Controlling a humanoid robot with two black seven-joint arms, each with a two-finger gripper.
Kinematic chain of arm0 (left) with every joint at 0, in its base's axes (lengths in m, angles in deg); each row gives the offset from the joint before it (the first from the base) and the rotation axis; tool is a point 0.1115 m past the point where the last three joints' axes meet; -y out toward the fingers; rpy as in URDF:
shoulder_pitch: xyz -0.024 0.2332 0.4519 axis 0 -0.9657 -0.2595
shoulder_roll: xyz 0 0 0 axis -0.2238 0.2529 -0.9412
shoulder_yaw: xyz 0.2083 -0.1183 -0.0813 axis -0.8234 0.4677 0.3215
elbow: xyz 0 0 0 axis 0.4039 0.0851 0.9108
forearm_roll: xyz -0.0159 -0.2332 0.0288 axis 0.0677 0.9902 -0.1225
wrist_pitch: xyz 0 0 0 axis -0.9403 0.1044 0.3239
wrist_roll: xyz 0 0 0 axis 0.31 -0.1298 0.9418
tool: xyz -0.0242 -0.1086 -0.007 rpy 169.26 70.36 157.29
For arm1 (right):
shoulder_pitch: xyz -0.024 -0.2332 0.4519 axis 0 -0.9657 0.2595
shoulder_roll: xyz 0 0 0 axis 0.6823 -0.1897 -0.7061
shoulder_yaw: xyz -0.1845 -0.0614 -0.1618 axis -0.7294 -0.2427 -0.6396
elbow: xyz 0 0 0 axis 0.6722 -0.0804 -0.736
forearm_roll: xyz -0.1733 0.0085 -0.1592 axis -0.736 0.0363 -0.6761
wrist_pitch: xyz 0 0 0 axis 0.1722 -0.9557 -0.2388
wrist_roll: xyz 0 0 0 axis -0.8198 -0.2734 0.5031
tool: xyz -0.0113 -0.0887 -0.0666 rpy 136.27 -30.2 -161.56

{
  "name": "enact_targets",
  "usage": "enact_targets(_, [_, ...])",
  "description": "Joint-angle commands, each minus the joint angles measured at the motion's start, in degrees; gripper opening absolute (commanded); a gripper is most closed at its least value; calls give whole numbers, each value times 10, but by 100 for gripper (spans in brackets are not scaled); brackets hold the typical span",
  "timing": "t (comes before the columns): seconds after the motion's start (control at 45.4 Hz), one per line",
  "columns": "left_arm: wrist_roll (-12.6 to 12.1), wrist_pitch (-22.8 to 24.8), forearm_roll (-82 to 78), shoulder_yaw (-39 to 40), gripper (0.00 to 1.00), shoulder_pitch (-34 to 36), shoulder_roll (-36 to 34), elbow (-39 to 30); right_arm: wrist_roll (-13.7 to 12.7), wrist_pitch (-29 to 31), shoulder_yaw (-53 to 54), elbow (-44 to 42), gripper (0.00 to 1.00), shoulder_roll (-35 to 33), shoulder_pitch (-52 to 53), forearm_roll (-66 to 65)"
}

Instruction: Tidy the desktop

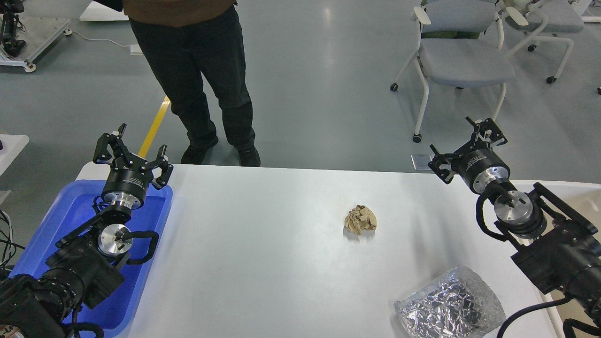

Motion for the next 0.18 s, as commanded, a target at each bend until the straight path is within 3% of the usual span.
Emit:
enact_targets(0.0, [0, 1, 0, 0, 100, 0, 0, 0, 0, 1, 3, 1, 100, 12, -15, 0])
enact_targets(0.154, [0, 1, 0, 0, 100, 0, 1, 0, 2, 2, 3, 8, 100, 13, -16, -1])
